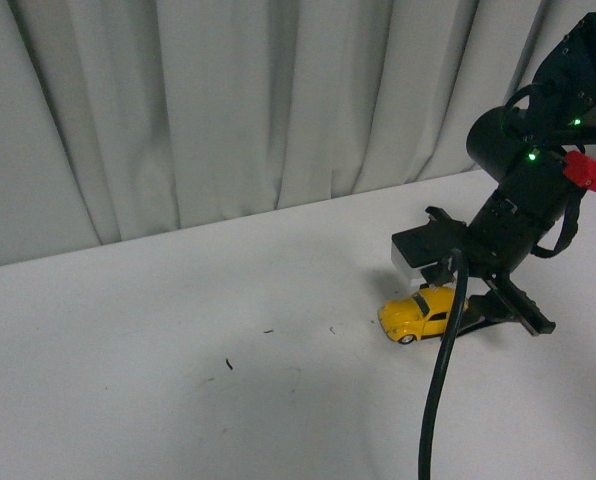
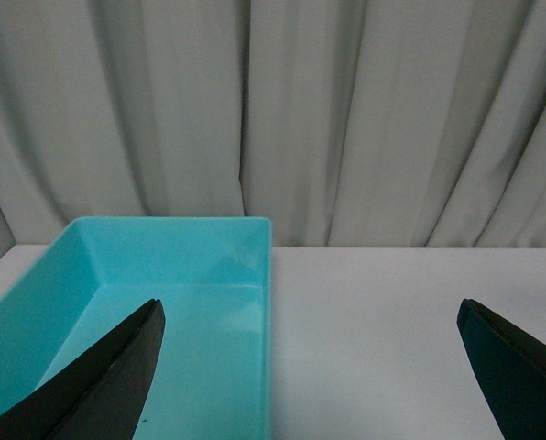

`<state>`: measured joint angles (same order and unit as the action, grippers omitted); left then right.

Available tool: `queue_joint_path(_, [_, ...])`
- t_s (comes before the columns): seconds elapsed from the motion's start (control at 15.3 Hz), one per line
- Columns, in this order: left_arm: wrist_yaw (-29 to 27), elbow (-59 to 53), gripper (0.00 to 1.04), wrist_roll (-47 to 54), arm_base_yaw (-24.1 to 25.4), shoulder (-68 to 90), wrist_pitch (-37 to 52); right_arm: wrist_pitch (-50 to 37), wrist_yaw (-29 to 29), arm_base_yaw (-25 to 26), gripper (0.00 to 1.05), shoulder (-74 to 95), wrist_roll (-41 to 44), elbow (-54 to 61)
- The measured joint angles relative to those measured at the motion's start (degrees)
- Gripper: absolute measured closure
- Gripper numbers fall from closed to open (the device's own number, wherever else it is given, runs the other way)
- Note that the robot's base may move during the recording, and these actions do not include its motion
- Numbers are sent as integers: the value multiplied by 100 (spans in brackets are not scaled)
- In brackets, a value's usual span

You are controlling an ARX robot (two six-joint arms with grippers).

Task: Wind up and store yellow beetle toy

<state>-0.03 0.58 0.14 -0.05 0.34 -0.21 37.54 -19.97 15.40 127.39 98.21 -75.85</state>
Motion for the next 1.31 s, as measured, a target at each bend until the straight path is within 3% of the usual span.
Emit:
queue_joint_path(0.2, [0, 0, 7, 0, 0, 0, 0, 35, 7, 0, 6, 0, -7, -7])
queue_joint_path(1.31, [-2, 0, 7, 0, 0, 0, 0, -98, 50, -33, 7, -142, -17, 166])
